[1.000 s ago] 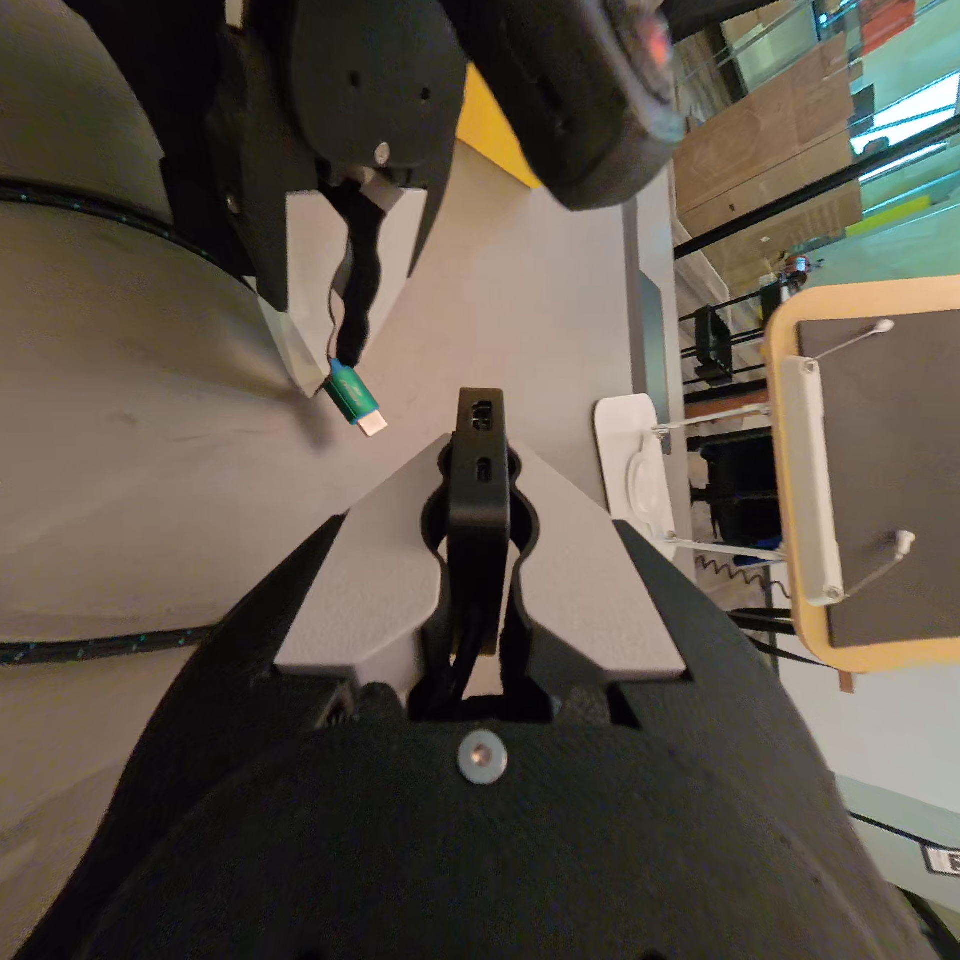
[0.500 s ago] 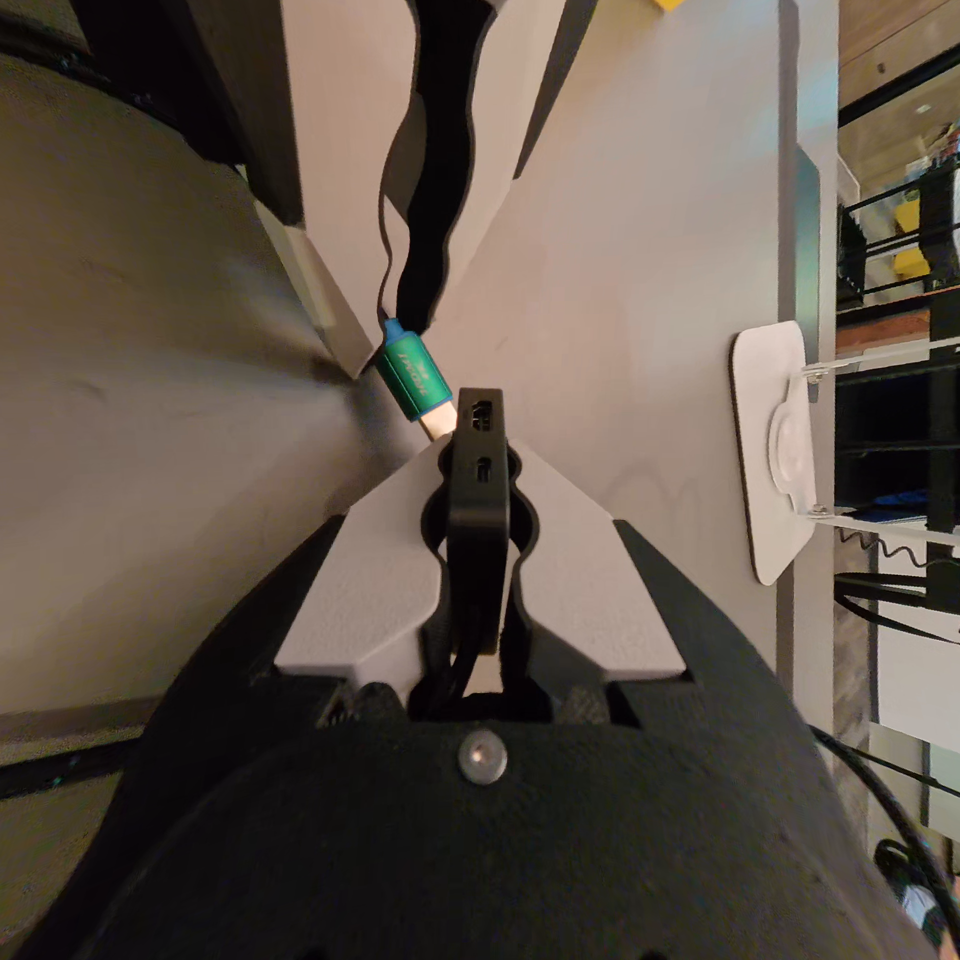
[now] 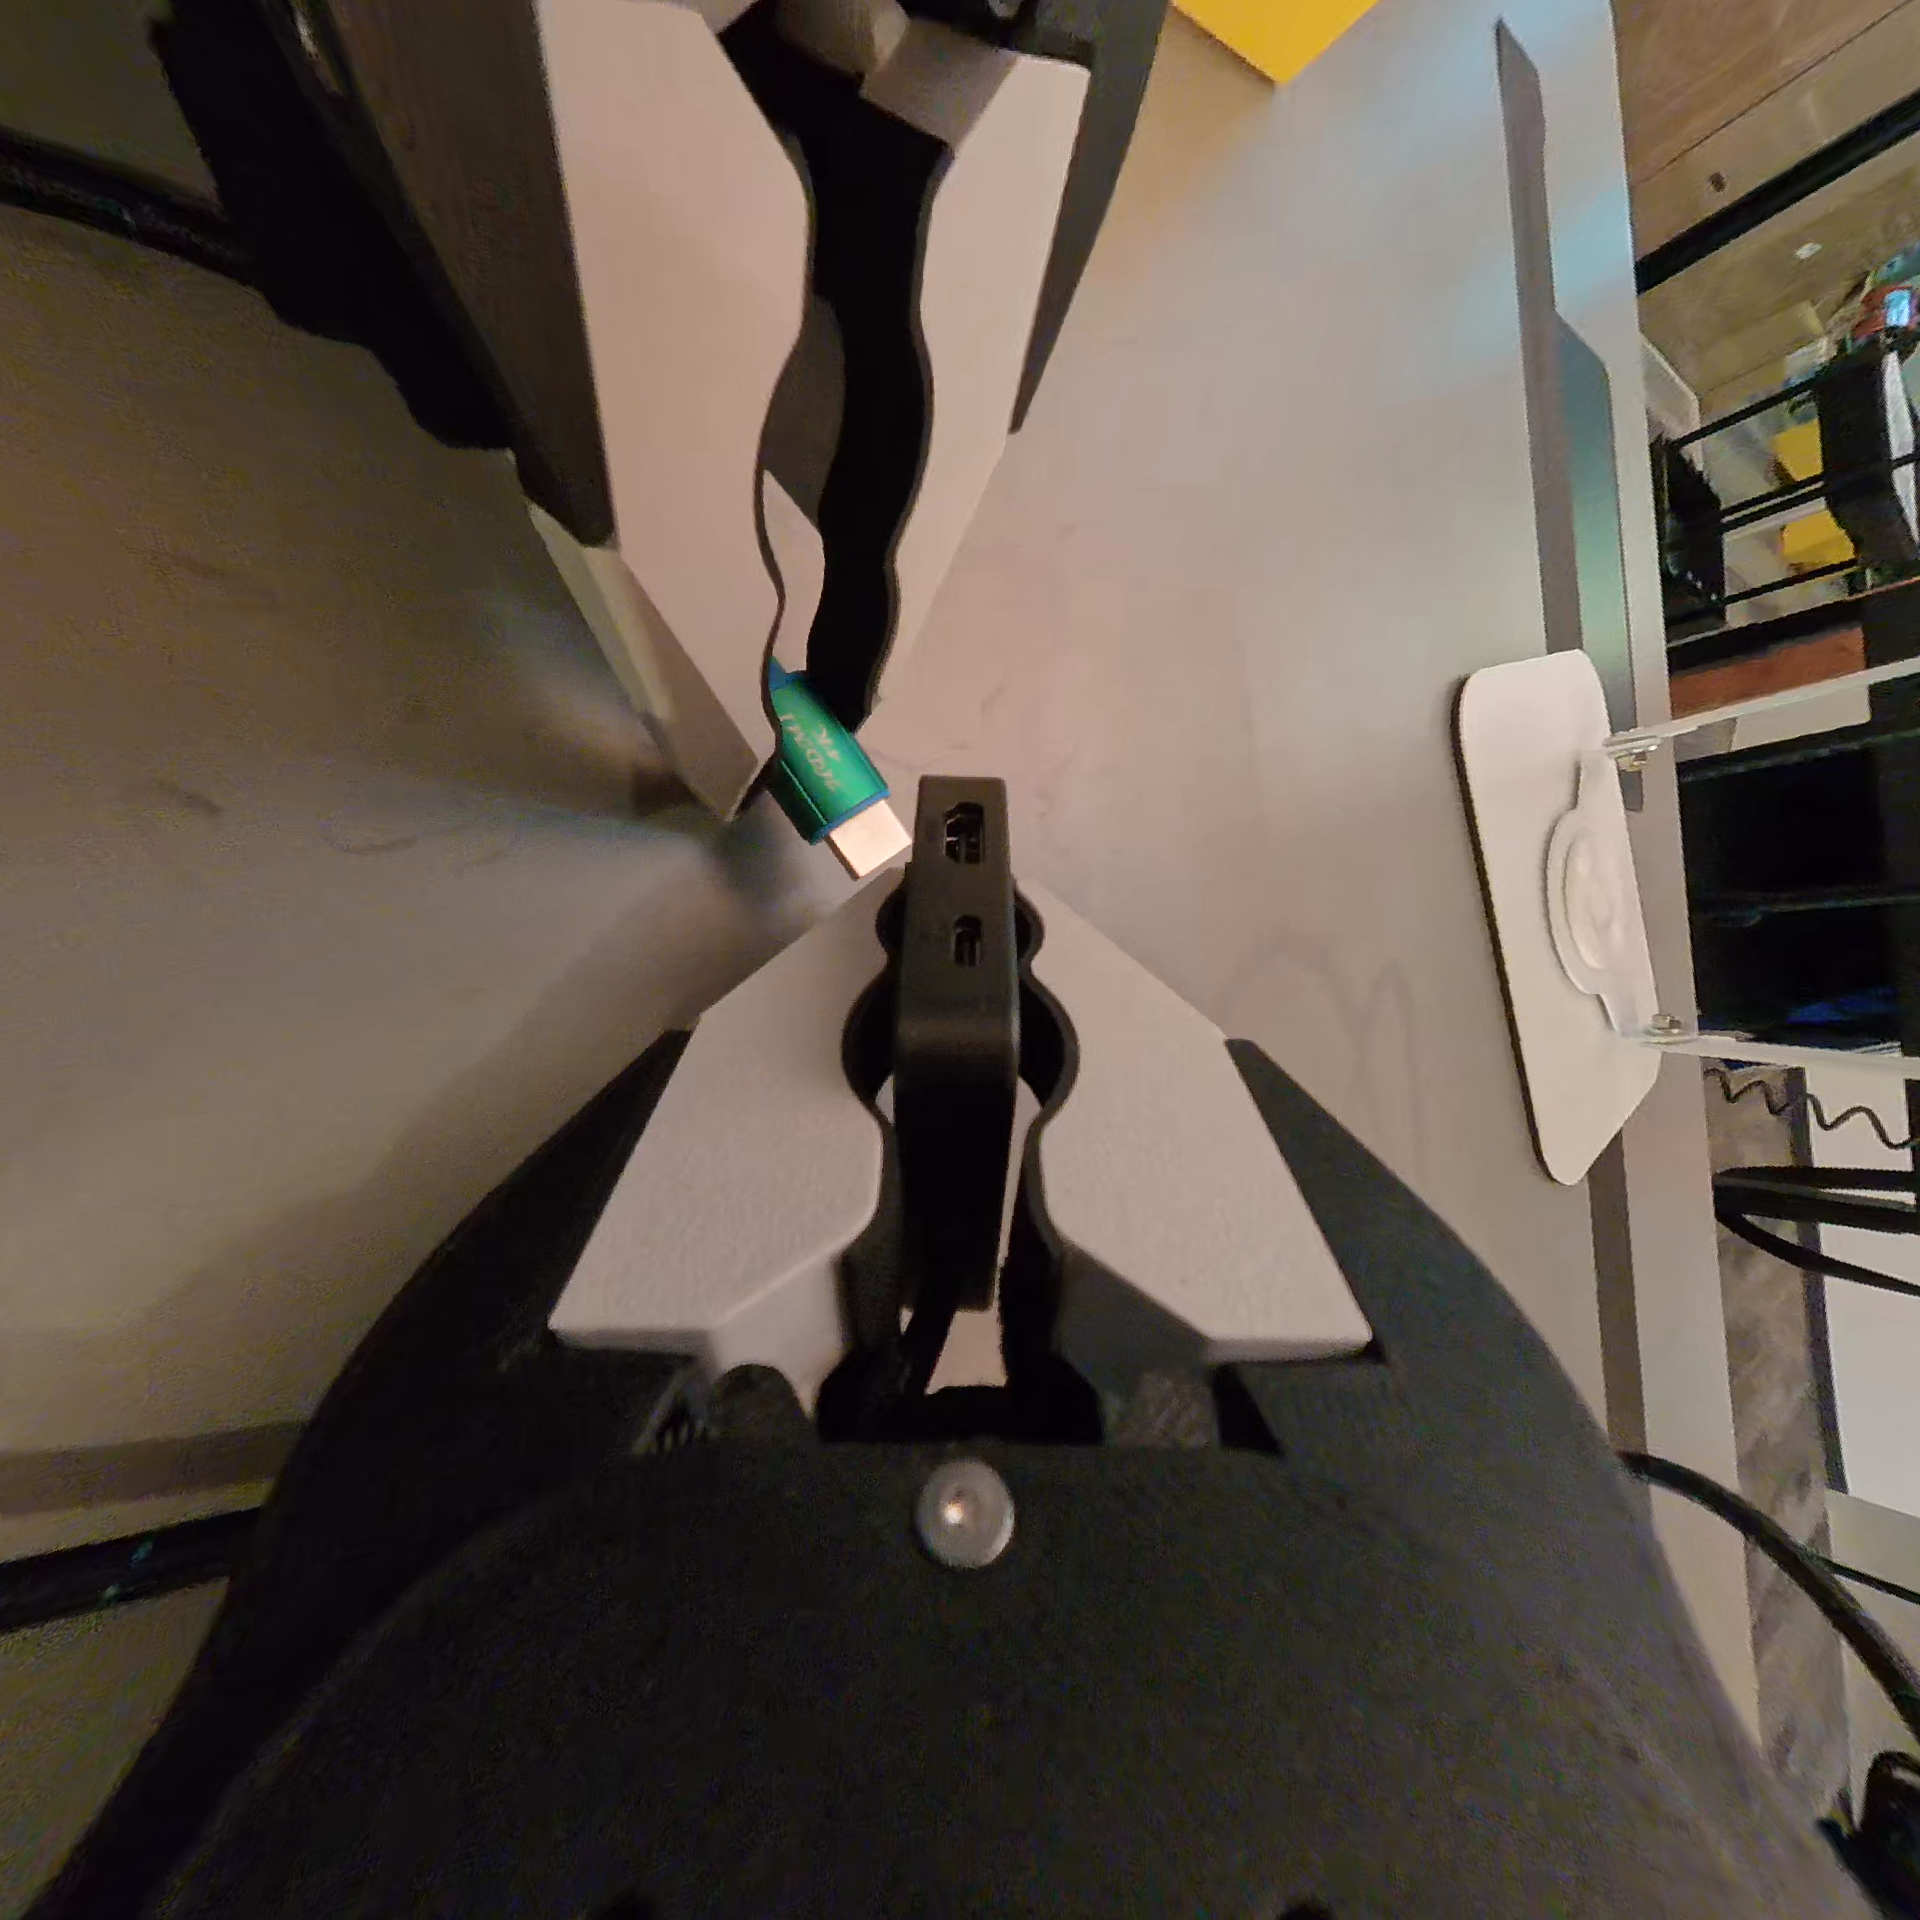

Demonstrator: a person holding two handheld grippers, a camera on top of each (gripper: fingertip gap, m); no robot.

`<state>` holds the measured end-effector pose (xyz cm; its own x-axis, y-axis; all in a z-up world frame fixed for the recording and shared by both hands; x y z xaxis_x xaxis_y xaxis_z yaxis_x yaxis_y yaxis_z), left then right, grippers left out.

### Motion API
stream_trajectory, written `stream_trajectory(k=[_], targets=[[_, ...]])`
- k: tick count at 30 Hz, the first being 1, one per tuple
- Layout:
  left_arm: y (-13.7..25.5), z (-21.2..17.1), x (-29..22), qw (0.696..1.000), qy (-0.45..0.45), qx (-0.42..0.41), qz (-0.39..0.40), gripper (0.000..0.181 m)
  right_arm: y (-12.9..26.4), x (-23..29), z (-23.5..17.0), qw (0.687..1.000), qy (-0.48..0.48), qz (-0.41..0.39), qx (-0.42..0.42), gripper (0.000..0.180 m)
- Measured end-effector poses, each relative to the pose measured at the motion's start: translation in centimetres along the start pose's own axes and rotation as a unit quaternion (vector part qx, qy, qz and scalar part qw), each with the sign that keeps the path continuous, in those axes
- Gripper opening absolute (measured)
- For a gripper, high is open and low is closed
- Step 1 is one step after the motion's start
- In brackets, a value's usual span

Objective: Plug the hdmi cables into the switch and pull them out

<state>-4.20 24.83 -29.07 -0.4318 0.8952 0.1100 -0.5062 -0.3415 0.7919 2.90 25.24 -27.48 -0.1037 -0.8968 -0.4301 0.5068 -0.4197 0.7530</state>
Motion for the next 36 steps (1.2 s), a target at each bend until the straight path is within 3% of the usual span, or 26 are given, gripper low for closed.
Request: stream_trajectory(k=[1,14,19,23,25,36], targets=[[0.0,0.0,-0.1,1.000,-0.007,0.005,0.001,0.019,0.0,0.1,0.0,1.000,0.006,0.002,0.001,0.011],[-0.3,0.5,-0.2,1.000,-0.004,0.004,-0.010,0.020,-0.6,0.3,-1.2,1.000,0.001,0.003,0.018,0.011],[0.1,0.1,-0.4,1.000,0.008,0.000,-0.006,0.049,-0.6,0.7,-1.2,1.000,-0.001,0.000,0.009,0.011],[-0.3,0.3,-0.2,1.000,0.005,-0.007,0.006,0.042,-0.5,0.5,-1.3,1.000,-0.009,-0.004,0.002,0.011],[-0.5,0.5,0.0,1.000,0.000,-0.014,0.012,0.020,-0.3,0.4,-1.3,1.000,-0.011,-0.006,-0.001,0.011],[0.0,1.5,0.3,0.999,-0.036,0.001,0.026,0.019,1.1,-0.6,0.0,0.999,-0.017,-0.022,-0.032,0.011]])
Point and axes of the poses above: each gripper's, where its closed fingertips meet, y back along the fingers, z out of its top, x = y × z across the jaws, the point moved 5 cm from there along y, back along the fingers, and after that the axes turned 11 degrees about z, right-handed, at the moved point
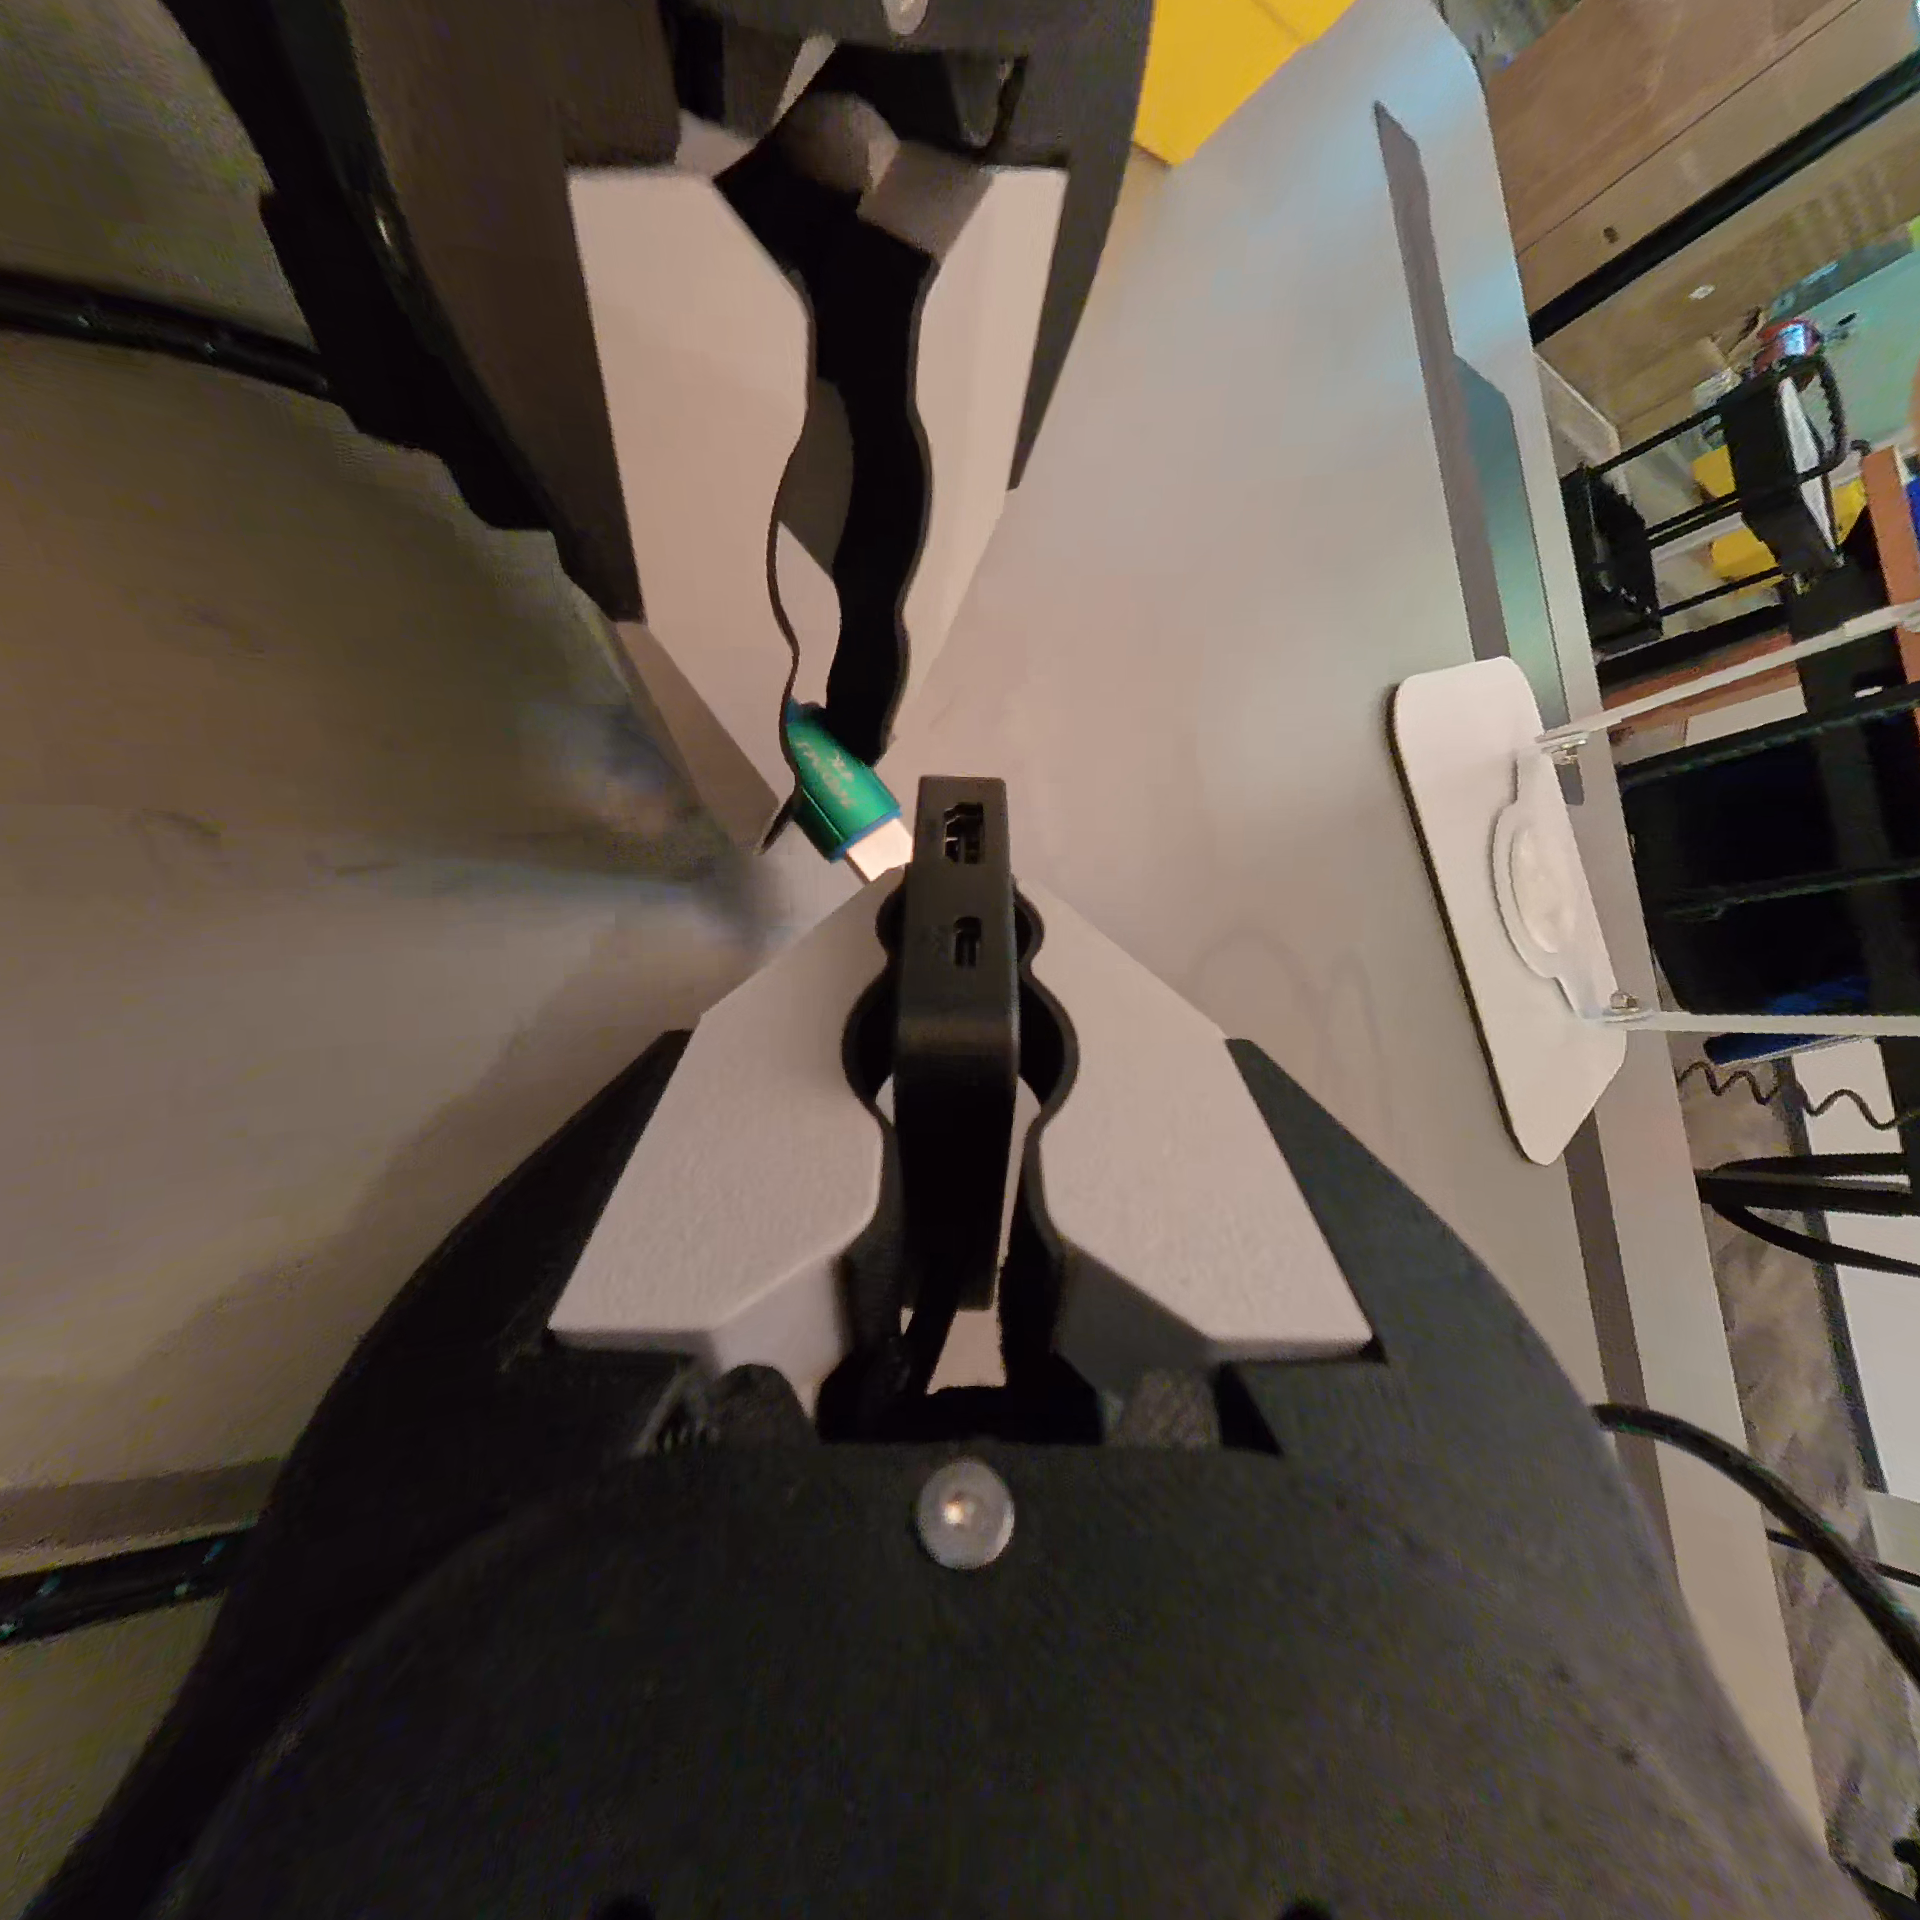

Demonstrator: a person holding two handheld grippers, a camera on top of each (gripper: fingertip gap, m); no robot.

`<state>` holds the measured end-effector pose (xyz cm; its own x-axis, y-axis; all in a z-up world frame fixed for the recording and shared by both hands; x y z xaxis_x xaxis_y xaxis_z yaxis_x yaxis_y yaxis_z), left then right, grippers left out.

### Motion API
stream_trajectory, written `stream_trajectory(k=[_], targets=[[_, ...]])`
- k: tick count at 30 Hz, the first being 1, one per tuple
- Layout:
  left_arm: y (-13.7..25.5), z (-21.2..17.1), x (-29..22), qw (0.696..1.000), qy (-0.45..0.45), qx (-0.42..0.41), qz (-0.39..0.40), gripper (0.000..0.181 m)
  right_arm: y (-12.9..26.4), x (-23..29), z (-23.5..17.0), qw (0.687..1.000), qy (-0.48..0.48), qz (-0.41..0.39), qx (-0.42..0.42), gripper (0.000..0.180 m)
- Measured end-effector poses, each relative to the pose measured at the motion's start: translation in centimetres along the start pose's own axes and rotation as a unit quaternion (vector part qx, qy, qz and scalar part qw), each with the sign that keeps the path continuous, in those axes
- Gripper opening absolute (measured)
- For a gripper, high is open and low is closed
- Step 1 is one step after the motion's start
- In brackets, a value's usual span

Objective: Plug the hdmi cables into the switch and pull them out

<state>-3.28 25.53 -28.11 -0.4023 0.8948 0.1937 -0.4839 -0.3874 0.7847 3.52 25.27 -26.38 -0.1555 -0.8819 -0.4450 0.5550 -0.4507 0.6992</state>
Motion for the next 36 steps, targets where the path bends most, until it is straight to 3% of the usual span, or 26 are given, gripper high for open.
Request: stream_trajectory(k=[8,14,20,30,36], targets=[[1.3,1.0,0.7,1.000,-0.009,-0.007,0.001,0.018,-0.6,0.3,-0.2,1.000,-0.021,-0.001,-0.012,0.011],[2.3,2.0,1.5,0.997,0.052,-0.054,-0.017,0.018,-0.9,0.4,-0.6,0.999,-0.047,0.011,-0.021,0.011],[2.1,1.7,1.1,0.998,0.043,-0.037,-0.032,0.018,-0.8,0.1,-1.0,0.996,-0.072,-0.009,-0.041,0.010],[2.9,2.0,2.9,0.985,0.107,-0.043,-0.129,0.017,0.1,0.3,-0.2,0.999,0.014,-0.042,-0.026,0.011],[2.6,2.5,4.4,0.981,0.127,-0.048,-0.140,0.017,-0.9,0.1,-0.8,0.998,0.023,-0.048,0.017,0.011]])
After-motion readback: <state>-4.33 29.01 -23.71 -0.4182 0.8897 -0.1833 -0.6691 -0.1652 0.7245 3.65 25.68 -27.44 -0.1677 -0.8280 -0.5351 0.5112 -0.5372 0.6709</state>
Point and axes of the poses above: each gripper's, where its closed fingertips meet, y back along the fingers, z out of its top, x = y × z across the jaws, the point moved 5 cm from there along y, back along the fingers, and after that the axes turned 11 degrees about z, right-handed, at the moved point
